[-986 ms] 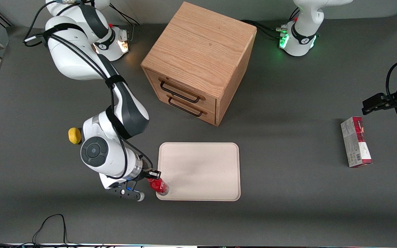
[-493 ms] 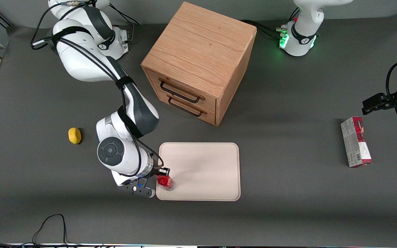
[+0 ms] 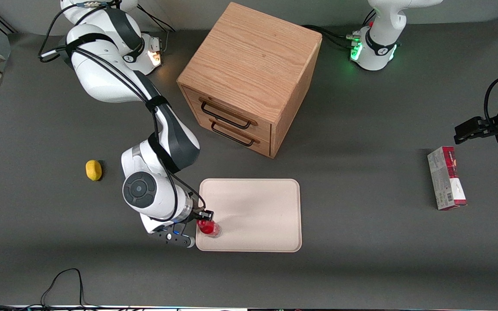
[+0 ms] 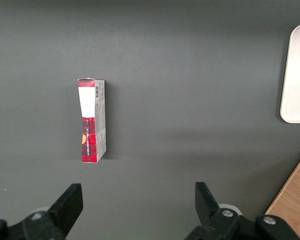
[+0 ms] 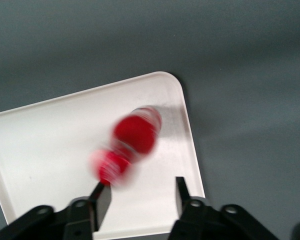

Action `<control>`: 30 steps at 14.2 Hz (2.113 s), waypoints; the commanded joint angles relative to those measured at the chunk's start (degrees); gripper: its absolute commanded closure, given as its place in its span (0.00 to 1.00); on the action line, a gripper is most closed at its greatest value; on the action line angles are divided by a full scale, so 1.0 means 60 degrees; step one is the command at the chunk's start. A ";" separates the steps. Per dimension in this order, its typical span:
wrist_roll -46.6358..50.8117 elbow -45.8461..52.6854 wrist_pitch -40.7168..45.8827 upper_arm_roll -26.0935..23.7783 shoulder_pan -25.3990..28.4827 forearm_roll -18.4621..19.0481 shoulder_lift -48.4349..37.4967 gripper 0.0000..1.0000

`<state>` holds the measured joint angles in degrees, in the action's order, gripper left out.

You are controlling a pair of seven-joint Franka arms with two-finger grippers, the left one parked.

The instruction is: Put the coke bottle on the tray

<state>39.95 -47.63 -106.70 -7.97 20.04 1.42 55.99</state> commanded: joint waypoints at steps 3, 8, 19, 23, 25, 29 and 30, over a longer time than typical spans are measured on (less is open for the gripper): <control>0.0256 0.0292 0.0191 0.0040 0.0072 0.0188 0.0087 0.00; 0.0125 0.0292 0.0832 0.0040 0.0043 0.0450 -0.0103 0.00; -0.6170 -0.6601 0.2110 0.0098 -0.2870 0.0173 -0.6748 0.00; -0.7389 -0.7779 0.2138 0.0785 -0.2960 0.0144 -0.8261 0.00; -0.7508 -0.7750 0.2357 0.0889 -0.2960 -0.0016 -0.8540 0.00; -0.7508 -0.7648 0.2593 0.0919 -0.3165 -0.0252 -0.8702 0.00; -0.7508 -0.7604 0.2665 0.0904 -0.3165 -0.0252 -0.8702 0.00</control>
<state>-3.62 -92.25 -91.11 -2.57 1.34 1.14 5.03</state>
